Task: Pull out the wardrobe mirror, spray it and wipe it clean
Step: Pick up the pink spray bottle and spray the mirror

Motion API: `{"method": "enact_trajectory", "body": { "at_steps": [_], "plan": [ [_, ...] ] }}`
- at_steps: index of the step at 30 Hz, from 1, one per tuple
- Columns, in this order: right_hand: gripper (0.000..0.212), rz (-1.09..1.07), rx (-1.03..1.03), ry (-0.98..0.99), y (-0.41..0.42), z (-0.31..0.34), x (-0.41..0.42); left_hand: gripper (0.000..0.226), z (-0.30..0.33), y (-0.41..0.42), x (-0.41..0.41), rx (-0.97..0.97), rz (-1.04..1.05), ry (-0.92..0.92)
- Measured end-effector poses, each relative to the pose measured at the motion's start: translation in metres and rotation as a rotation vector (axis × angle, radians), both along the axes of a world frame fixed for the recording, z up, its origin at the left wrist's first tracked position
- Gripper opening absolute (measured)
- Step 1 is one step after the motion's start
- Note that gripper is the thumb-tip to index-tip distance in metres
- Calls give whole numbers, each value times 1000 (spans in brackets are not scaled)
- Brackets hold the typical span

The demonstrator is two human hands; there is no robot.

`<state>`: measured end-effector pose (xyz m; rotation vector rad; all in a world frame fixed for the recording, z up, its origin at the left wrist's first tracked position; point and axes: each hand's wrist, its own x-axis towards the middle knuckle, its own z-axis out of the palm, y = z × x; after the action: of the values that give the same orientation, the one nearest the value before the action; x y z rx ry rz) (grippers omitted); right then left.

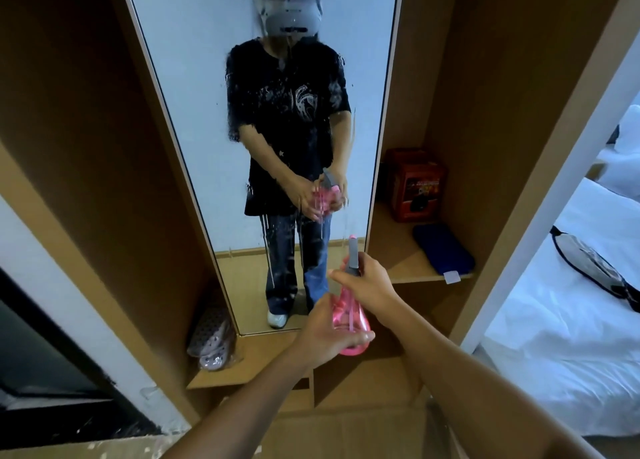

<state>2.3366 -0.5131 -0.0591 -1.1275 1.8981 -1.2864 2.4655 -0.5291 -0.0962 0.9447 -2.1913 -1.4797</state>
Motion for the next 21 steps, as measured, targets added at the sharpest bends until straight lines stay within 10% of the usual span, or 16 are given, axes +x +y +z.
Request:
{"method": "enact_trajectory", "body": {
  "at_steps": [21],
  "plan": [
    [36, 196, 45, 97, -29, -12, 31, 70, -25, -19, 28, 15, 152, 0]
  ]
}}
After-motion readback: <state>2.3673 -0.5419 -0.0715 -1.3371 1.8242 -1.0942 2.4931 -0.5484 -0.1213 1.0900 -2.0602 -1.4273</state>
